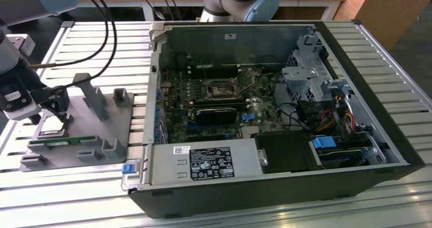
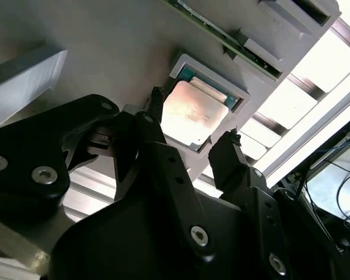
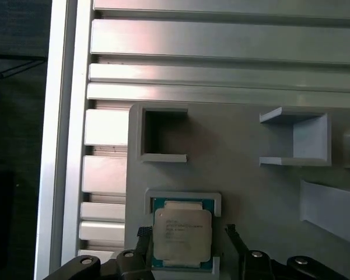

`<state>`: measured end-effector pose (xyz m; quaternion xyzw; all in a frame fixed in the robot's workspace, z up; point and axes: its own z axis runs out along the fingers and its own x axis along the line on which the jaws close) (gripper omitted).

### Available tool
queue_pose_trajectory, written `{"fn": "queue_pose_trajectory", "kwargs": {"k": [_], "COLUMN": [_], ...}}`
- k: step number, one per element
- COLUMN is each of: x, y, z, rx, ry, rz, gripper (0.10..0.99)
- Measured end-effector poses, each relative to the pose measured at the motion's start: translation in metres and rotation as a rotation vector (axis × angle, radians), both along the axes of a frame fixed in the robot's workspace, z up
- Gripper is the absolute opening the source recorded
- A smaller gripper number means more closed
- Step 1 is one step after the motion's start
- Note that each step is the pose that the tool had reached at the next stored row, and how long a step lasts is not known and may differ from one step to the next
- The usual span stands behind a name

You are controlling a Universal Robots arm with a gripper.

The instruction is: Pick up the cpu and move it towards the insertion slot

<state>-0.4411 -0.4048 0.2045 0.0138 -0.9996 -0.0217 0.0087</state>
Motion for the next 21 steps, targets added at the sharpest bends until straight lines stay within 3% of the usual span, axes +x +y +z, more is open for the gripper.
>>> {"fn": "queue_pose_trajectory", "kwargs": {"k": [2,3,21], "x": [0.0001,0.0001,-0.0024], "y": [0.0000,0.0000,0.0000], "z": [-0.0014,-0.0022,-0.0185], "rx": [0.000,0.000,0.000], "ry": [-0.0001,-0.0001,-0.0001], "rz": [0.000,0.000,0.000], "gripper": [0.600,0.659,0.659]}}
